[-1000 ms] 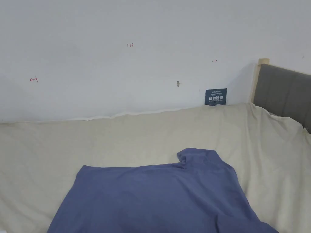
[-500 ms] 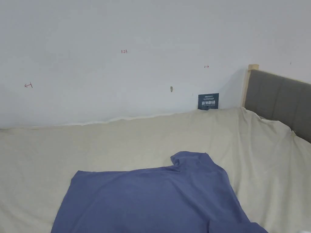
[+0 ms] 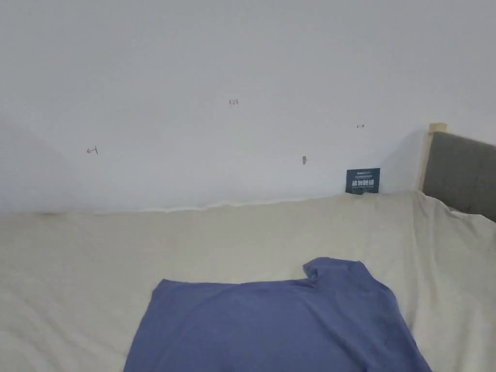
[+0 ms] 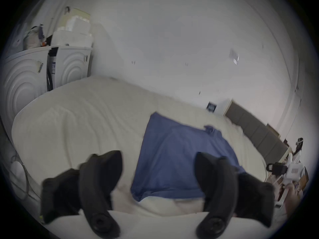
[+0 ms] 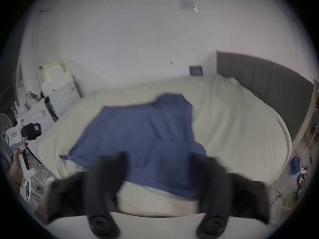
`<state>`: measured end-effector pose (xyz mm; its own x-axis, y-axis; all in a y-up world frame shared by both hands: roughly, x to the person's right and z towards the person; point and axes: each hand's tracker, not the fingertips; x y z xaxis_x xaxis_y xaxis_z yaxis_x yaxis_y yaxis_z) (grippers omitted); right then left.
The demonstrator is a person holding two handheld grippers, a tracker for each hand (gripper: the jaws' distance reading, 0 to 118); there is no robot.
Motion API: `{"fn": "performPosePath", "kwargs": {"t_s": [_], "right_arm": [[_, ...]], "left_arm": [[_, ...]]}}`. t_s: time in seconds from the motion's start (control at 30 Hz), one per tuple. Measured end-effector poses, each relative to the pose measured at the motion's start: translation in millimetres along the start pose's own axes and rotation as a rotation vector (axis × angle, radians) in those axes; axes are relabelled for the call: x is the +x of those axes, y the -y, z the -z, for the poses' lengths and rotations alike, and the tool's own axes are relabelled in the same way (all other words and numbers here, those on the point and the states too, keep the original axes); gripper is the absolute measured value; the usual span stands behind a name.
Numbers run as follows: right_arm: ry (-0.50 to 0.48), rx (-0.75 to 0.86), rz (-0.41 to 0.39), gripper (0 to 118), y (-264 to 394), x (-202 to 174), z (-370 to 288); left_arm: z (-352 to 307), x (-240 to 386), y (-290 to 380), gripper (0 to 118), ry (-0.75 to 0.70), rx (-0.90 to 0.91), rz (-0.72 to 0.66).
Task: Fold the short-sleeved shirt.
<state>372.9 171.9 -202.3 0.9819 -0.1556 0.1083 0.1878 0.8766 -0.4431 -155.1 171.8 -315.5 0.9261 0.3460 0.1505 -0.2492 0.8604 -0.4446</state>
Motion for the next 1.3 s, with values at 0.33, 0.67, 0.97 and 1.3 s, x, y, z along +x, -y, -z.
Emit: {"fn": "performPosePath", "kwargs": {"t_s": [0.33, 0.67, 0.97, 1.3], "right_arm": [[-0.05, 0.153, 0.006, 1, 12.0, -35.4, -15.6], [-0.08, -0.04, 0.036, 1, 32.3, -43.2, 14.8], [-0.112, -0.101, 0.139, 1, 41.9, -39.2, 25.9], [-0.074, -0.161, 0.111, 1, 52.0, -32.9, 29.3]], "left_arm": [[-30.6, 19.6, 8.3, 0, -0.018, 0.095, 0.206], [81.3, -36.6, 9.6, 0, -0.098, -0.508, 0.128], [109.2, -54.8, 47.0, 118, -0.018, -0.561, 0.016], [133.4, -36.9, 59.2, 113, -0.096, -0.669, 0.13]]}}
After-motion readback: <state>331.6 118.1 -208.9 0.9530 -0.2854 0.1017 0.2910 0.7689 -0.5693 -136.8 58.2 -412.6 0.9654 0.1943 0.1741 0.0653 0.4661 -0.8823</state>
